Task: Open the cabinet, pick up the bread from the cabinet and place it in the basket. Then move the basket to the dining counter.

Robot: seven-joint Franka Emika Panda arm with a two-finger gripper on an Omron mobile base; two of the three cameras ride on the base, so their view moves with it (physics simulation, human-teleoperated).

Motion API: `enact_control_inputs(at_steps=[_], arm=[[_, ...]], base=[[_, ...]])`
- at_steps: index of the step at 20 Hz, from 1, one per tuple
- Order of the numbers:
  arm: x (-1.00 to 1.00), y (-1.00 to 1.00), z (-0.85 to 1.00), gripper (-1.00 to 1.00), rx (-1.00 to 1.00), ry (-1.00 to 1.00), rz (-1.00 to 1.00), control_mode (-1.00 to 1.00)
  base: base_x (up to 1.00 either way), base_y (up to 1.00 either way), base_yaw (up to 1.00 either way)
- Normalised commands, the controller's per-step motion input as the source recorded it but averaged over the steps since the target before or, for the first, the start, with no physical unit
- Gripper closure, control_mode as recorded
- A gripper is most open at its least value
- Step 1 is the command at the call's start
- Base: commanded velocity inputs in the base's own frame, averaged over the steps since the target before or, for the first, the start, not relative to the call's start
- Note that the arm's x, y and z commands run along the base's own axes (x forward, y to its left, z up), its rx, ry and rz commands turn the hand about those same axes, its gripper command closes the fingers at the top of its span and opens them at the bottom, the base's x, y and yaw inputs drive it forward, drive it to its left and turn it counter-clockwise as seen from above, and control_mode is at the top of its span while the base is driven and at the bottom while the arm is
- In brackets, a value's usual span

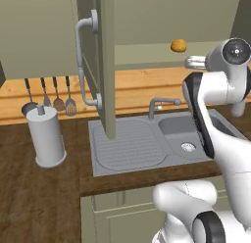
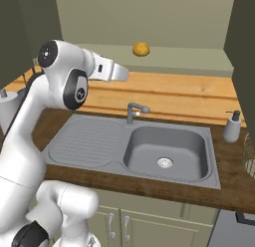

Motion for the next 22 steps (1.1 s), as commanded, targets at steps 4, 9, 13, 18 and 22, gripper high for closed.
enact_control_inputs(at_steps=[4,9,13,18,22], arm=[[0.24,-0.01,0.36,-1.0,0.17,0.08,0.2,-1.0],[0.27,0.11,0.23,-1.0,0.0,0.03,0.17,-1.0],[0.49,0.0,0.0,-1.0,0.0,0.01,0.03,-1.0],[0.64,0.0,-0.01,-1.0,-0.01,0.0,0.0,-1.0],[0.64,0.0,0.0,-1.0,-0.01,0.0,0.0,-1.0]], base=[[0.0,0.0,0.0],[0.0,0.0,0.0],[0.0,0.0,0.0],[0.0,0.0,0.0],[0.0,0.0,0.0]])
